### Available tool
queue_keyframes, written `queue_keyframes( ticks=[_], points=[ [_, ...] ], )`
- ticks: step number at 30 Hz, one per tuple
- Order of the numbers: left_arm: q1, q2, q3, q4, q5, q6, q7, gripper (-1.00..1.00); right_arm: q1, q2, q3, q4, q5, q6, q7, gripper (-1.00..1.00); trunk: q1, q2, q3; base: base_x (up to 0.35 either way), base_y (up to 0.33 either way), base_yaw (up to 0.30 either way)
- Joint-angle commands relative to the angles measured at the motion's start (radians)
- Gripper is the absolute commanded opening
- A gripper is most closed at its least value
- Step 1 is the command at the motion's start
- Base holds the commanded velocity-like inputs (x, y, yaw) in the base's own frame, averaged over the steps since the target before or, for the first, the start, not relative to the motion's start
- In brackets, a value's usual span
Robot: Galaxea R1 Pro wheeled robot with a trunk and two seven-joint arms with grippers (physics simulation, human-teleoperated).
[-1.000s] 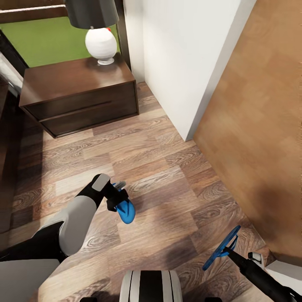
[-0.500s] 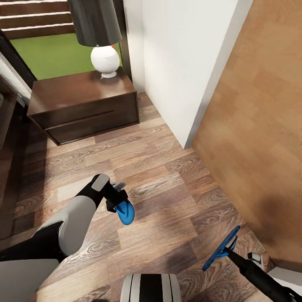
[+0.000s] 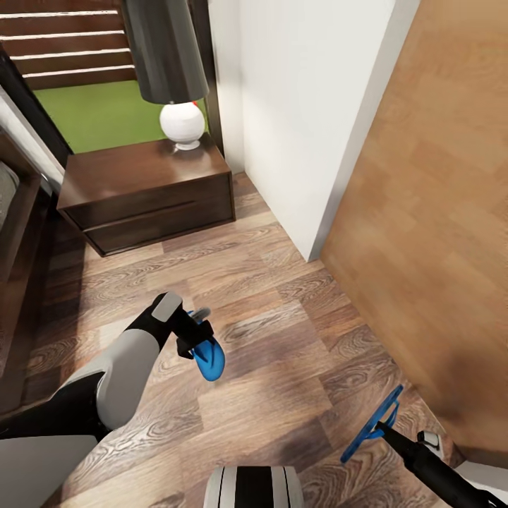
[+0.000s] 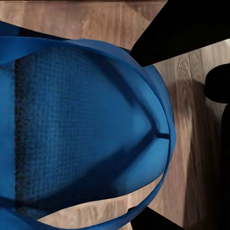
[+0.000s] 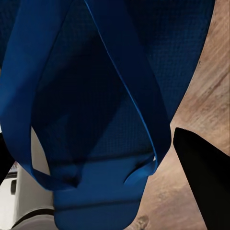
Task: In the bedroom, move the book from the bed onto either nightstand, and place the two sandals side by side next to the bed.
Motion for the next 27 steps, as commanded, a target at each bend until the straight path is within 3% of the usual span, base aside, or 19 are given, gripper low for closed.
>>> queue_keyframes(
  ticks=[1,27],
  points=[
    [0.0,0.0,0.004,-0.002,0.008,0.002,0.01,-1.0,0.0,0.0,0.001,0.001,-0.003,0.013,0.002,-1.0,-0.001,0.0,0.003,0.0,0.0,0.0],
    [0.0,-0.009,0.007,0.0,0.009,-0.006,0.013,-1.0,0.0,0.022,-0.003,0.001,-0.002,0.009,0.004,-1.0,-0.012,0.006,0.104,0.0,0.0,0.0]
  ],
)
